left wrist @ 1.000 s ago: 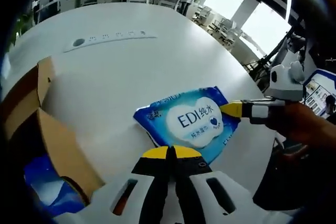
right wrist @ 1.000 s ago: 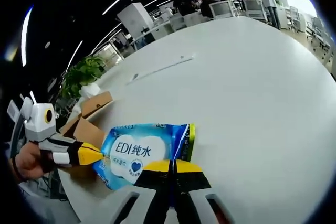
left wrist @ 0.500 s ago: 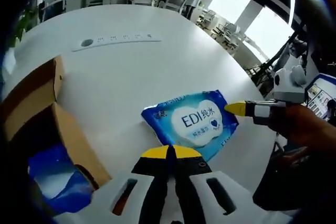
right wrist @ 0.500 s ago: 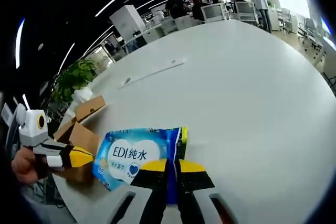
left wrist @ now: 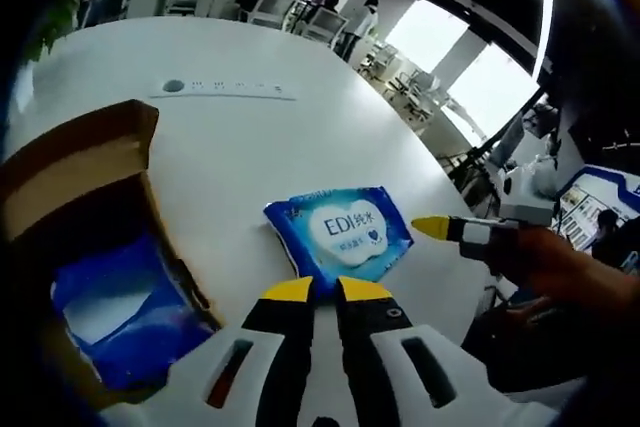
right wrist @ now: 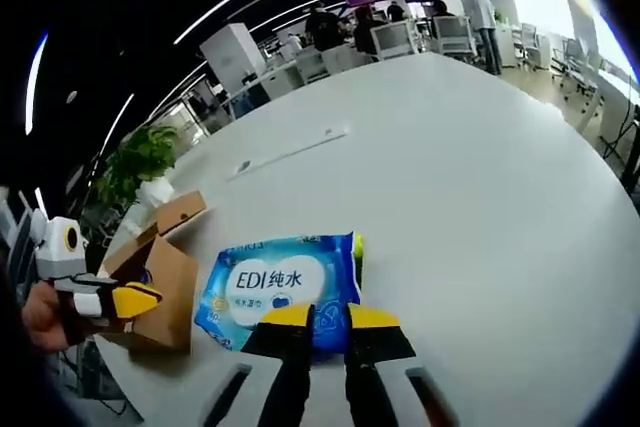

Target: Operate the shoe box by opening the lid, removing the specified soft item, and placing it in the target area until the item is outside and the box remains undamaged.

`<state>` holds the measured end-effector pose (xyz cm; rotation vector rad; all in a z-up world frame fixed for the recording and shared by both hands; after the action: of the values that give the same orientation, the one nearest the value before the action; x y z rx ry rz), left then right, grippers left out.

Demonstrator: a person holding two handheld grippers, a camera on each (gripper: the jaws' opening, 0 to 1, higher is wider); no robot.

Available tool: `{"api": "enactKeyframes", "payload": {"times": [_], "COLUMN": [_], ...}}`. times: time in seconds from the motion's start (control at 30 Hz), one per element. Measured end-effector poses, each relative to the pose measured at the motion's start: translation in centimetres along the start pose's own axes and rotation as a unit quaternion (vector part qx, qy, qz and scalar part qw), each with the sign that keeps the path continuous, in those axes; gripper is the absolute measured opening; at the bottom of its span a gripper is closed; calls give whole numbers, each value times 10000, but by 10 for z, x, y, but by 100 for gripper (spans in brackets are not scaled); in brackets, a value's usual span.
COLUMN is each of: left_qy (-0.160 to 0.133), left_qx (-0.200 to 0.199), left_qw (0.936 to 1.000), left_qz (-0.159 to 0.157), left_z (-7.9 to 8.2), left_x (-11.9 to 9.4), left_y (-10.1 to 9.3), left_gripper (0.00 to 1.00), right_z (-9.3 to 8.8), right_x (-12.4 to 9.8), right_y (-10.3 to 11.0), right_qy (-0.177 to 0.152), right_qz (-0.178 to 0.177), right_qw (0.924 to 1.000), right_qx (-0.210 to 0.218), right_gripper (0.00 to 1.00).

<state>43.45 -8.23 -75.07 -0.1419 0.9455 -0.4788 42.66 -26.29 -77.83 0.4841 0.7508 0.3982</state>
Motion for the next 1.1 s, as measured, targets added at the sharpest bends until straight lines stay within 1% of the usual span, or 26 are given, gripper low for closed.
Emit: {"api": "enactKeyframes", "payload": {"times": [0.1,0.23,0.3,0.4,0.43,0.47,0.5,0.57,0.63,0.67,0.7,0.8,0.83,0.97,1.1], "left_qy": [-89,-255,-311,-442,-557,-748,-799,-873,-968,-996,-1029,-1145,-1166,-1211,-1261], "left_qx": [-14,-120,-126,-82,-21,45,55,14,-8,16,38,151,162,147,265], "left_qw": [10000,9996,9994,9989,9984,9972,9968,9962,9953,9950,9947,9933,9930,9925,9916], "left_qz": [-28,-55,-73,-117,-89,-9,10,-18,-53,-52,-50,-6,14,46,130], "left_z": [-3,-3,-6,-10,-9,-7,-6,-8,-8,-8,-8,-9,-10,-13,-15], "left_x": [-12,-26,-36,-54,-59,-66,-68,-77,-84,-88,-91,-106,-111,-124,-142], "left_y": [4,15,18,24,27,33,35,42,48,51,53,62,67,81,98], "left_gripper": [9,10,11,13,13,12,12,12,14,15,15,15,15,16,17], "right_z": [-5,-13,-16,-18,-18,-19,-20,-25,-26,-26,-27,-32,-30,-34,-37], "right_x": [-5,-13,-17,-21,-22,-23,-24,-23,-21,-21,-21,-18,-16,-14,-10], "right_y": [9,23,30,39,43,50,54,65,69,75,77,95,94,100,114], "right_qy": [-167,-241,-311,-465,-530,-577,-603,-629,-683,-762,-772,-796,-770,-789,-794], "right_qz": [6,6,-7,-11,12,68,86,143,207,239,251,349,403,484,605], "right_qw": [9998,9996,9995,9987,9983,9980,9978,9975,9969,9962,9960,9958,9959,9954,9949], "right_qx": [113,123,93,183,222,236,248,281,316,355,360,300,262,254,174], "right_gripper": [10,12,15,15,15,15,15,15,15,15,15,16,16,18,20]}}
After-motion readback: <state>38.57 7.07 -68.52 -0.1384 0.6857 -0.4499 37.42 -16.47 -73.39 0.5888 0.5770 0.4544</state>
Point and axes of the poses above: the point that each gripper's makers call its tool centre point, and the gripper's own axes: x roughly forward along the fingers, y roughly to its left, z roughly out of its top, the point moved 1 cm from there along -x, roughly backward along the fingers, and after that the axes turned 15 degrees about z, right-handed, at the moved point
